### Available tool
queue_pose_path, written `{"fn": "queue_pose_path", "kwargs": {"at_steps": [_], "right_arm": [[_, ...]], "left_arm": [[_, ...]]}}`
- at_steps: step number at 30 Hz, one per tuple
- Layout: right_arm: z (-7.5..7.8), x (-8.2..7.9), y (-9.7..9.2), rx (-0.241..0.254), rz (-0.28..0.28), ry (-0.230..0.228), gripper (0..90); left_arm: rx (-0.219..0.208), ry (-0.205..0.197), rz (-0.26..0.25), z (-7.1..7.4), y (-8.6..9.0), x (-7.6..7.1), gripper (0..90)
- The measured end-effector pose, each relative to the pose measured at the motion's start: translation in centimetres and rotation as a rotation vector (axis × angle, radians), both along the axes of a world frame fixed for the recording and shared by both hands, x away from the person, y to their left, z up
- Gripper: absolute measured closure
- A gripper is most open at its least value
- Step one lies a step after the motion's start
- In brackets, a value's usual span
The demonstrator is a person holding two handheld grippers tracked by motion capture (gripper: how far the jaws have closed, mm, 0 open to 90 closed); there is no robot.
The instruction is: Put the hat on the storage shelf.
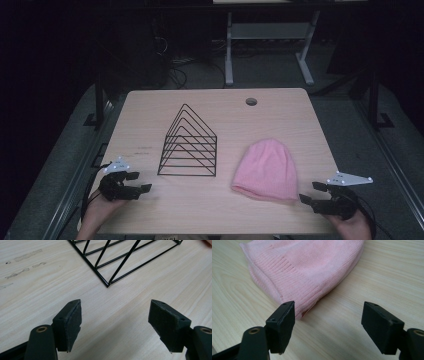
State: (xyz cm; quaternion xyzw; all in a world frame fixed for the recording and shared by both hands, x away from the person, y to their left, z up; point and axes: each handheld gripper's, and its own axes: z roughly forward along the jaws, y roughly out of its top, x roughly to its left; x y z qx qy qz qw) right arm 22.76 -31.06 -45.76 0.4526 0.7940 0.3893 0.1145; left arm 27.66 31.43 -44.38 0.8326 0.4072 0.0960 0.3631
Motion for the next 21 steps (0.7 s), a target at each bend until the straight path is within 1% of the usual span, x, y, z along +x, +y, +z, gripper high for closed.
{"fn": "queue_pose_path", "kwargs": {"at_steps": [2, 4, 6, 8, 9, 10, 12, 14, 15, 17, 19, 20, 21], "right_arm": [[0.0, 0.0, 0.0, 0.003, 0.001, -0.002, 26.4], [0.1, 0.0, 0.0, 0.004, 0.002, -0.003, 26.4], [0.1, 0.0, 0.0, 0.006, 0.007, -0.013, 26.3], [0.3, -0.1, 0.1, 0.012, 0.000, -0.009, 25.7], [0.3, -0.1, 0.0, 0.018, 0.009, -0.012, 25.6], [0.4, -0.1, 0.1, 0.020, 0.008, -0.006, 25.0], [0.4, -0.1, 0.1, 0.023, 0.011, -0.003, 24.0], [1.0, 0.1, 0.4, 0.032, 0.024, 0.002, 22.8], [1.0, 0.1, 0.4, 0.032, 0.024, 0.002, 22.8], [1.9, 0.5, 0.6, 0.032, 0.044, 0.005, 21.2], [2.1, 0.6, 0.7, 0.029, 0.046, 0.001, 21.3], [2.8, 0.9, 0.9, 0.030, 0.057, -0.001, 21.2], [2.8, 0.9, 0.9, 0.030, 0.057, -0.001, 21.2]], "left_arm": [[-0.004, 0.001, 0.000, 0.0, -0.1, 0.0, 26.8], [0.010, 0.002, -0.012, 0.0, -0.1, 0.0, 26.8], [0.008, -0.003, -0.011, 0.0, -0.1, -0.1, 26.8], [0.004, -0.009, -0.008, 0.2, -0.1, -0.3, 26.7], [0.005, -0.014, -0.009, 0.3, -0.1, -0.3, 26.7], [0.007, -0.020, -0.011, 0.3, 0.0, -0.4, 26.7], [0.003, -0.021, -0.010, 0.4, -0.1, -0.4, 26.7], [0.008, -0.031, -0.011, 0.5, -0.2, -0.5, 26.7], [0.008, -0.031, -0.011, 0.5, -0.2, -0.5, 26.7], [0.010, -0.038, -0.015, 0.5, -0.3, -0.4, 26.7], [0.006, -0.038, -0.016, 0.5, -0.3, -0.4, 26.7], [0.000, -0.033, -0.014, 0.5, -0.4, -0.5, 26.7], [0.000, -0.033, -0.014, 0.5, -0.4, -0.5, 26.7]]}}
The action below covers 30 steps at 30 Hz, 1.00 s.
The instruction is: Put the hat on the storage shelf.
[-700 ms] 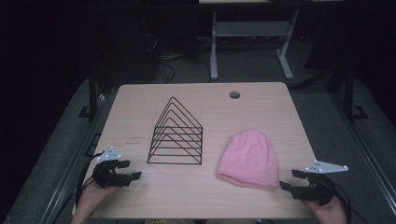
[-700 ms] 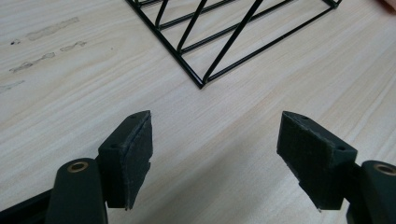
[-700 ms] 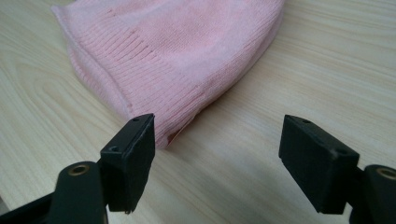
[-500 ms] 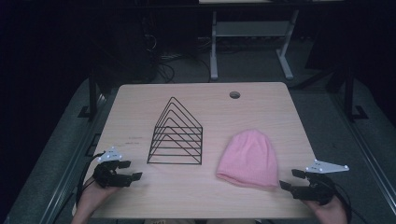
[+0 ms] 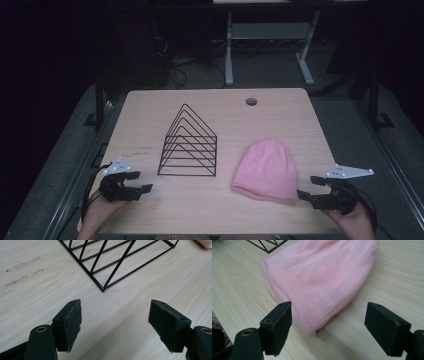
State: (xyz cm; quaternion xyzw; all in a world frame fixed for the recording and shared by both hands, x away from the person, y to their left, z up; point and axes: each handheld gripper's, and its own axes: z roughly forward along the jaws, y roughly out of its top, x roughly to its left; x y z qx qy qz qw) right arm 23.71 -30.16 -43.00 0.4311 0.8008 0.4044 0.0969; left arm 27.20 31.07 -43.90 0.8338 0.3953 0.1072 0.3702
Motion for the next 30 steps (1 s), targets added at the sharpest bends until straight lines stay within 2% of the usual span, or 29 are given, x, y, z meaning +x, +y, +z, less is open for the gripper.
{"fn": "queue_pose_path", "kwargs": {"at_steps": [5, 6, 8, 15, 17, 20, 21, 23, 26, 30], "right_arm": [[1.1, 1.1, 0.5, -0.015, 0.016, 0.015, 21.0], [1.5, 1.7, 0.7, -0.011, 0.029, 0.028, 20.9], [1.9, 2.2, 0.9, -0.018, 0.035, 0.029, 21.0], [3.5, 4.3, 1.9, -0.014, 0.068, 0.028, 20.9], [3.7, 5.2, 2.2, -0.011, 0.066, 0.030, 20.8], [3.9, 6.1, 2.7, -0.019, 0.079, 0.041, 20.8], [4.1, 6.9, 3.1, -0.031, 0.080, 0.056, 20.8], [4.2, 7.3, 3.3, -0.029, 0.083, 0.063, 20.8], [4.5, 9.1, 3.7, -0.029, 0.094, 0.085, 20.8], [4.7, 10.2, 4.1, -0.041, 0.103, 0.109, 20.9]], "left_arm": [[-0.006, 0.003, 0.009, 0.0, 0.2, 0.1, 26.7], [-0.009, 0.004, 0.015, -0.1, 0.2, 0.2, 26.7], [-0.002, 0.003, 0.013, -0.1, 0.2, 0.2, 26.7], [-0.022, -0.001, 0.024, -0.1, 0.3, 0.2, 26.7], [-0.007, 0.004, 0.010, -0.1, 0.3, 0.3, 26.7], [-0.009, -0.004, 0.007, -0.1, 0.3, 0.3, 26.7], [-0.024, -0.007, 0.019, -0.1, 0.3, 0.3, 26.8], [-0.013, -0.003, 0.014, -0.1, 0.5, 0.4, 26.7], [-0.008, -0.002, 0.015, -0.2, 0.6, 0.4, 26.7], [-0.014, -0.003, 0.017, -0.1, 0.8, 0.4, 26.7]]}}
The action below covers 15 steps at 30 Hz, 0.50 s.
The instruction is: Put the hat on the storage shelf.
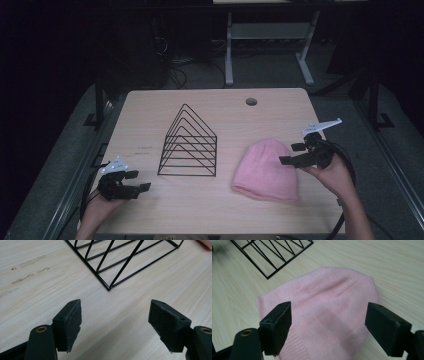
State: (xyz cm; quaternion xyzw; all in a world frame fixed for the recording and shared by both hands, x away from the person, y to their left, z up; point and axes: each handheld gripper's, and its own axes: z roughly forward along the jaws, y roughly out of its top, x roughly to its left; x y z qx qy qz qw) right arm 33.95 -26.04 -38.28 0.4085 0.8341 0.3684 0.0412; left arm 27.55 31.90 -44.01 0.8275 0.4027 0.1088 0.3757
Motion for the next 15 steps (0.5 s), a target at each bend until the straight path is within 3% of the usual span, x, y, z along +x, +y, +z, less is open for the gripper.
{"fn": "queue_pose_path", "kwargs": {"at_steps": [7, 15], "right_arm": [[-0.6, 3.0, 0.8, -0.027, 0.010, 0.054, 21.6], [-1.2, 4.9, 0.9, -0.042, 0.005, 0.087, 24.6]], "left_arm": [[0.001, -0.003, 0.008, 0.1, 0.1, 0.0, 26.8], [0.005, -0.003, 0.006, 0.0, 0.1, 0.1, 26.8]]}}
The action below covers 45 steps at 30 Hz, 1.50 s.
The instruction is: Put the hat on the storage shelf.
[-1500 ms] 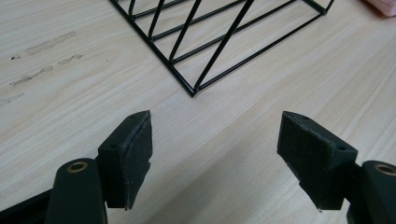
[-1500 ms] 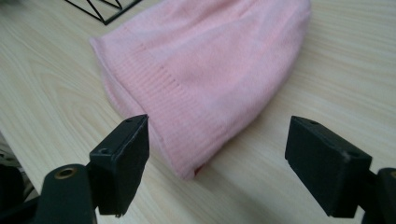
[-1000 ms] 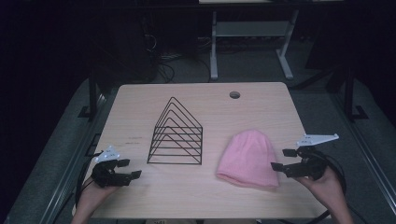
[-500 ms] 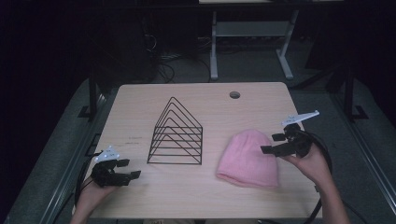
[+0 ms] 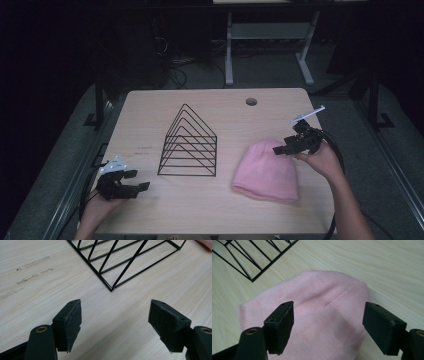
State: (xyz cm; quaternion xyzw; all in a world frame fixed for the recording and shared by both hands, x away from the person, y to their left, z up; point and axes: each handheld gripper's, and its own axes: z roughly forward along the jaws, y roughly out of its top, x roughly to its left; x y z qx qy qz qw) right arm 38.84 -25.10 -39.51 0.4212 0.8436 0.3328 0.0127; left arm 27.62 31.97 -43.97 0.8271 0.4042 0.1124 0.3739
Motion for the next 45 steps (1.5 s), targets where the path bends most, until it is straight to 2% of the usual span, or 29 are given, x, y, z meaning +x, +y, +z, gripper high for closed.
{"fn": "queue_pose_path", "kwargs": {"at_steps": [6, 11, 17, 23, 24, 34, 36, 38, 41, 45], "right_arm": [[-0.2, 0.8, 0.0, -0.023, -0.021, 0.021, 24.6], [-1.1, 1.8, 0.3, -0.043, -0.033, 0.061, 25.2], [-1.5, 2.6, 0.2, -0.076, -0.053, 0.062, 27.9], [-2.3, 3.3, -0.1, -0.087, -0.065, 0.107, 29.8], [-2.6, 3.4, -0.2, -0.091, -0.069, 0.124, 31.4], [-3.6, 4.0, -0.5, -0.076, -0.071, 0.159, 40.4], [-3.9, 4.2, -0.3, -0.077, -0.055, 0.168, 47.5], [-4.0, 4.2, -0.1, -0.078, -0.046, 0.174, 50.1], [-4.2, 4.4, 0.2, -0.070, -0.046, 0.190, 51.9], [-4.7, 4.6, 0.5, -0.075, -0.035, 0.199, 56.3]], "left_arm": [[0.000, 0.000, -0.003, 0.1, -0.1, 0.0, 26.8], [-0.003, 0.000, 0.000, 0.0, -0.1, 0.0, 26.8], [-0.005, -0.001, -0.002, 0.0, 0.0, 0.1, 26.9], [-0.012, 0.010, 0.006, -0.1, 0.1, 0.1, 27.1], [-0.007, 0.004, -0.004, -0.1, 0.1, 0.1, 27.1], [-0.008, 0.007, -0.004, -0.2, 0.0, 0.2, 27.1], [-0.006, 0.006, -0.005, -0.1, -0.1, 0.2, 27.1], [0.004, 0.008, -0.011, -0.1, -0.1, 0.2, 27.1], [-0.010, 0.012, -0.001, -0.2, -0.1, 0.2, 27.1], [-0.003, 0.015, -0.004, -0.2, 0.0, 0.2, 27.1]]}}
